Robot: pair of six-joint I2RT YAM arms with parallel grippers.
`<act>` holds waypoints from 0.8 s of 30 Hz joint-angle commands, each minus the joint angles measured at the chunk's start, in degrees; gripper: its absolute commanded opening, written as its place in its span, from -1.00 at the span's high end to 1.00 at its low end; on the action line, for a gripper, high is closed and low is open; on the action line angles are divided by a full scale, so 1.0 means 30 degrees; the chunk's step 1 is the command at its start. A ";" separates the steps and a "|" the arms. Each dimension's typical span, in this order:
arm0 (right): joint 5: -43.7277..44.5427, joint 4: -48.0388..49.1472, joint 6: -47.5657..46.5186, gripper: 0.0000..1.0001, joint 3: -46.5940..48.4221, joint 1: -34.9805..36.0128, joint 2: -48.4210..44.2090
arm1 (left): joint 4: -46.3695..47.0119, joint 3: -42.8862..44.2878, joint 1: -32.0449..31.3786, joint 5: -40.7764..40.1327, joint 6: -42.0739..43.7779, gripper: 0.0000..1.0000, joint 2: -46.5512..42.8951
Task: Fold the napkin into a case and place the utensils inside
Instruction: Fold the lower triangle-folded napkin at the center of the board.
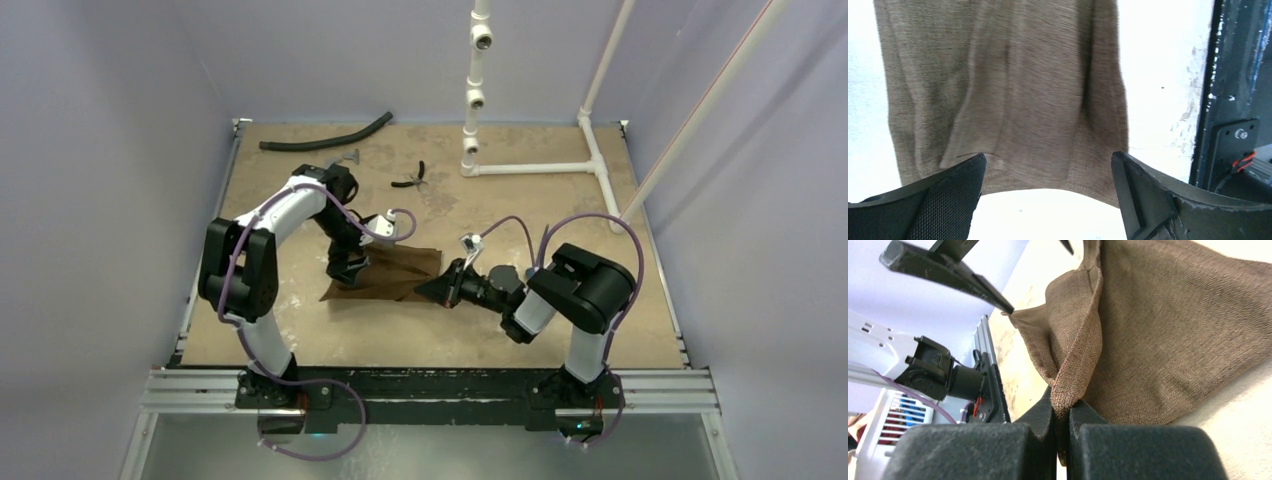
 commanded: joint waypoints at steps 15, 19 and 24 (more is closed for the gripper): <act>0.3200 -0.8495 -0.1098 1.00 0.3046 -0.0335 -0.0412 | -0.3561 -0.2102 0.0567 -0.1934 0.3106 -0.61 -0.2622; 0.3156 -0.8740 -0.0770 1.00 0.3369 -0.0335 -0.0042 | -0.2258 -0.3568 0.0551 -0.2412 0.2440 -0.61 -0.3511; 0.3164 -0.9205 -0.0338 1.00 0.3526 -0.0334 -0.0009 | 0.0673 -0.6381 0.0439 -0.3066 0.1929 -0.60 -0.5922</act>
